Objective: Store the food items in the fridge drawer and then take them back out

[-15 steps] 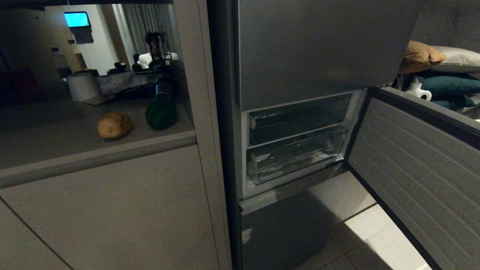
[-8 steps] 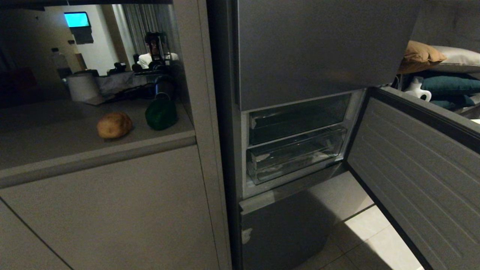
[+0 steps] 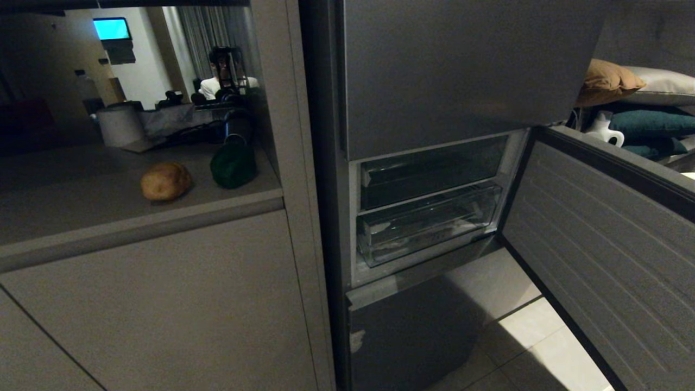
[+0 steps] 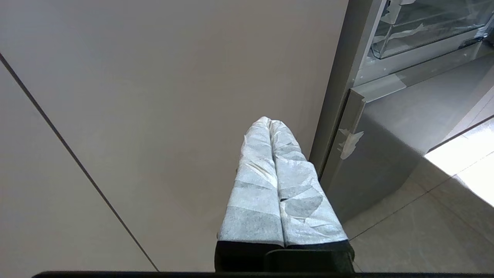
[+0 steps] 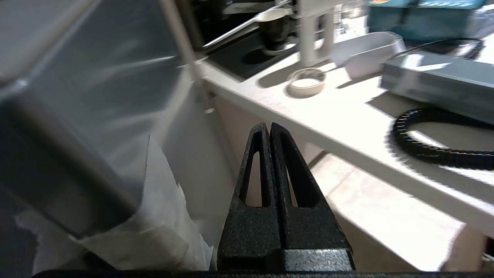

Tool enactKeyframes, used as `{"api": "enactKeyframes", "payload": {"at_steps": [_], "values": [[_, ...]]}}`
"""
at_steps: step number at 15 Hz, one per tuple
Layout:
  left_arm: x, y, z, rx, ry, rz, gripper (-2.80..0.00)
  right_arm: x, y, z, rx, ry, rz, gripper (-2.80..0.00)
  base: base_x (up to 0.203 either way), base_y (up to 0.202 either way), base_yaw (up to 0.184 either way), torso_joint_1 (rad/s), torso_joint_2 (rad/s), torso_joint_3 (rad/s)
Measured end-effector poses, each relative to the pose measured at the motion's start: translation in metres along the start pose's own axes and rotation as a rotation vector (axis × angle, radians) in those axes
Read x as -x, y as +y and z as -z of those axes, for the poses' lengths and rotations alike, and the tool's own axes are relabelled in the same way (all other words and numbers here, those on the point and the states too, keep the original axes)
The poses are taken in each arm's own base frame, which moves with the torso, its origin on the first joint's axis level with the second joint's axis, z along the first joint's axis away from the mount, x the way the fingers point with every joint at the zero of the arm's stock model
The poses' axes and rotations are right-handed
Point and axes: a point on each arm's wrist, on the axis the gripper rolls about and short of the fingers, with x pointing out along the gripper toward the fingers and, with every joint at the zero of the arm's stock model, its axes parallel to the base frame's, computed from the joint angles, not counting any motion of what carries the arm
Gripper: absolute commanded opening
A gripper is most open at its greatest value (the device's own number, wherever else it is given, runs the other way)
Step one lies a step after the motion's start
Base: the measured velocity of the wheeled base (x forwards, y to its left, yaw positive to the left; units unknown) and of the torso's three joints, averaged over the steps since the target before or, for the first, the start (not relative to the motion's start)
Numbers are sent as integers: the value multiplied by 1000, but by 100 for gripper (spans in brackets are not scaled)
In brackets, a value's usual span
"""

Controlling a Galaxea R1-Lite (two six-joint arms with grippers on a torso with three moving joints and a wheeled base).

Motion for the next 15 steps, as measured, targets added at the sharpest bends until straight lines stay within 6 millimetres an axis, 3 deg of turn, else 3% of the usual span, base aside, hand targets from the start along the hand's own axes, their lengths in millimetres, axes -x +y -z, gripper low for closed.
{"api": "enactKeyframes", "payload": {"at_steps": [5,15], "values": [[0,0,0,0,0,0,-280,-5,-15,-10,-85,-47,132,-280,0,0,0,0,0,0],[0,0,0,0,0,0,-280,-5,-31,-17,-92,-111,320,-280,0,0,0,0,0,0]]}}
